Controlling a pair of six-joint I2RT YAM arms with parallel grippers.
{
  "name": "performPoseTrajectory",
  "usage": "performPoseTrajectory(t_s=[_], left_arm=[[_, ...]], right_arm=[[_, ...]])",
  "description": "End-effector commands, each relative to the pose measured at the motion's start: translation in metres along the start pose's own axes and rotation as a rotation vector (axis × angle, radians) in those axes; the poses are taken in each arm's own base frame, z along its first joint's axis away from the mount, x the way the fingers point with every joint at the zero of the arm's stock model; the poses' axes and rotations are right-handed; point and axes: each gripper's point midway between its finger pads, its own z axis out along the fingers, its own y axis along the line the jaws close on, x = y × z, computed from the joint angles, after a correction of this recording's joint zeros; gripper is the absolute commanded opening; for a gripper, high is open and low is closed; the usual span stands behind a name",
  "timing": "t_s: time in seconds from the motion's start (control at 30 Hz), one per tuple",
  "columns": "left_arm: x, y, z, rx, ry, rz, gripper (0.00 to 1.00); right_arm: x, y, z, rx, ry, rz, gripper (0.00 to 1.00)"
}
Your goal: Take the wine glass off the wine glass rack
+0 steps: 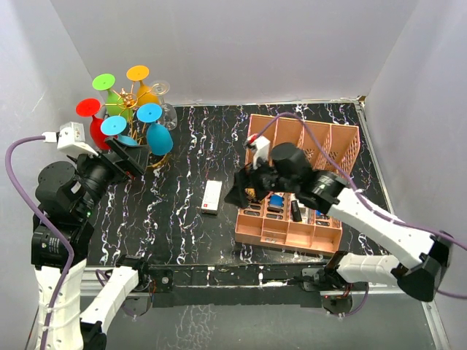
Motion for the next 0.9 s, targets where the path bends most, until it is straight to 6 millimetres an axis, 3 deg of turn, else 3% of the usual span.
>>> performPoseTrajectory(t_s=[0.0,0.1,0.47,0.87], left_arm=[[0.003,-0.004,0.007,0.022,0.018,-0.006,0.97],[0.005,-0.002,0.008,0.012,0.026,-0.008,0.97],[0.012,0.004,0.008,-0.015,0.056,-0.011,0.97],[0.015,0.007,0.011,-0.027,0.064,-0.010,0.97]], right_arm=[[-0.003,-0.010,0.036,0.158,-0.057,-0.115,0.98],[0.003,-0.014,0.055,0.176,-0.046,-0.143,0.98],[-0.003,-0.043,0.098,0.281,-0.089,-0.188,0.98],[-0.006,-0.097,0.107,0.499,-0.120,-0.227,0.98]])
